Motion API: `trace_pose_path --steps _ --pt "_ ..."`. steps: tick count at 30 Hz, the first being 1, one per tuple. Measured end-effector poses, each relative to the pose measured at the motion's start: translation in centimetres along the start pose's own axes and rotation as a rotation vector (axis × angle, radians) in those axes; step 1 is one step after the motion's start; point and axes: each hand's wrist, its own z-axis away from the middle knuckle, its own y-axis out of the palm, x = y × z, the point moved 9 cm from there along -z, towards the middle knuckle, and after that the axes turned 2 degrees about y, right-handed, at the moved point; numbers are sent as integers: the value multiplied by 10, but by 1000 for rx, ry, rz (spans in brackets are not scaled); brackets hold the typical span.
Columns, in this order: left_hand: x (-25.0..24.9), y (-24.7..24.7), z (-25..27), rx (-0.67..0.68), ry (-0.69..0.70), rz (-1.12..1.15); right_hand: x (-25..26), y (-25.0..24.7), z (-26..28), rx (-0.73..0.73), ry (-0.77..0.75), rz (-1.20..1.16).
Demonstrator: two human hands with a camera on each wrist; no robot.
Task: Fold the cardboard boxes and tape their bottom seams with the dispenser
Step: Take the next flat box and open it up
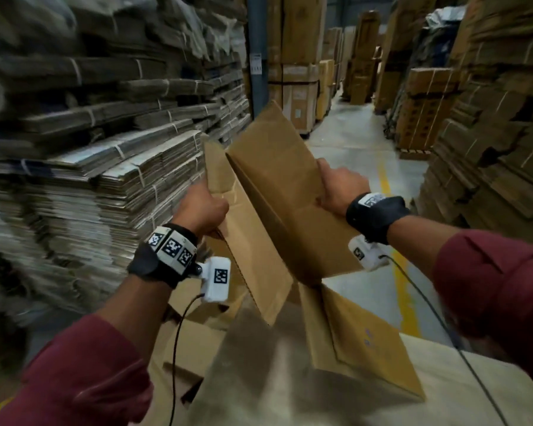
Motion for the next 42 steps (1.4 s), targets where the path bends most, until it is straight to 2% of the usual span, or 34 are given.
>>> trace_pose_path --steps 5,8,12,16,20,21,23,27,29,31,33,34,36,39,40,42 --pt "-65 -43 -9 54 51 -27 38 -92 -47 -138 -102 164" --pt "-75 -74 -13 65 27 -125 49 -123 -65 -191 -155 248" --pt "-66 -88 1 131 -9 -356 60 -132 -76 -161 -268 306" --pt "-62 -83 20 246 74 -472 57 -125 -78 -96 -283 393" --pt "-45 -48 31 540 110 -630 46 -94 -81 25 -261 409" --pt "-39 -39 33 577 100 -673 45 -84 -80 41 -267 398" --pt "-30 -22 34 568 79 -699 49 -69 -71 56 -281 362" --pt "-26 11 28 354 137 -641 67 -46 -42 24 -366 318" --pt "-15 43 37 402 129 -575 75 -30 -34 13 -390 294" --pt "6 82 50 526 99 -527 83 -16 -29 20 -394 251" --pt "40 116 59 632 49 -580 90 -5 -23 27 -411 233" --pt "60 125 60 638 28 -652 93 -1 -20 23 -415 234" --pt "89 126 56 505 35 -750 94 3 -16 11 -415 237" --pt "113 87 61 69 16 -688 90 8 -10 19 -388 239" --pt "127 73 66 -41 -42 -623 87 11 -6 25 -376 243" --pt "171 57 72 -125 -229 -355 83 14 -1 19 -364 246"
